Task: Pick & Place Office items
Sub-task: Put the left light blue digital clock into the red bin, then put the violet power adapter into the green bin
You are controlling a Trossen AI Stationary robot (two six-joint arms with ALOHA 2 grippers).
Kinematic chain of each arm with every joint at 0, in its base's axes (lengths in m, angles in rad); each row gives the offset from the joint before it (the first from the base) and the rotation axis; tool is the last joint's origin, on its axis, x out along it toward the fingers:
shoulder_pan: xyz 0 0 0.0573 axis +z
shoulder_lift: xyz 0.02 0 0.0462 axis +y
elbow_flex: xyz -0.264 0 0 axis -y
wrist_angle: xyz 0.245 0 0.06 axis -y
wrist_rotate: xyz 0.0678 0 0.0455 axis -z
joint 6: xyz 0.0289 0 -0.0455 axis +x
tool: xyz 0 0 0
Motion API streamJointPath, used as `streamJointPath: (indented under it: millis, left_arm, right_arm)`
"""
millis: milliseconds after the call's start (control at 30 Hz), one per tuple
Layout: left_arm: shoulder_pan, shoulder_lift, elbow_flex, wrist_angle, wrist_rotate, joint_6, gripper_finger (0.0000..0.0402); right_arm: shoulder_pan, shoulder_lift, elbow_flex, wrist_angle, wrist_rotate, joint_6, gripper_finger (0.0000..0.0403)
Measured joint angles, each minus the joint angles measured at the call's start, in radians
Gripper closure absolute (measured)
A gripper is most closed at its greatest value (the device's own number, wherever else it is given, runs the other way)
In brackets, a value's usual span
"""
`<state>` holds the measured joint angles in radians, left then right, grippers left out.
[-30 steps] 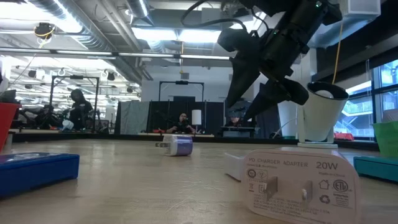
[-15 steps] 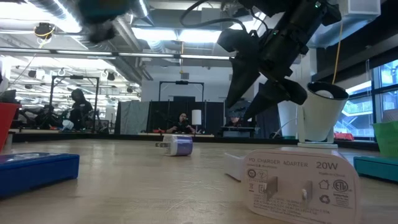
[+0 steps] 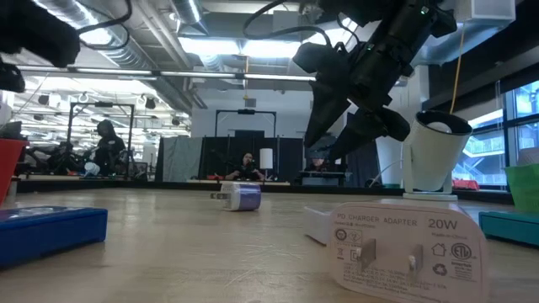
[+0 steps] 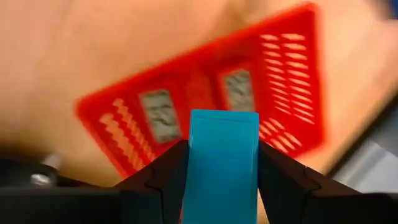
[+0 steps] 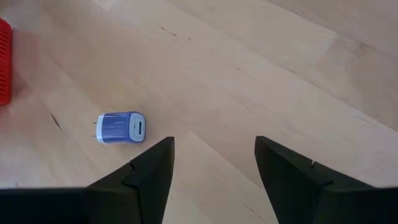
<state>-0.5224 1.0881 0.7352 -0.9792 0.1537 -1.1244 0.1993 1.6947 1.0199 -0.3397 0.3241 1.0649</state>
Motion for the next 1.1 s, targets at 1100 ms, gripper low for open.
streamJointPath:
  millis: [1100]
  left_arm:
    - [-0.006, 0.106, -0.069, 0.037, -0.043, -0.041, 0.0181]
  right_arm:
    - [0.000, 0.000, 0.000, 0.004, -0.004, -0.003, 0.0176]
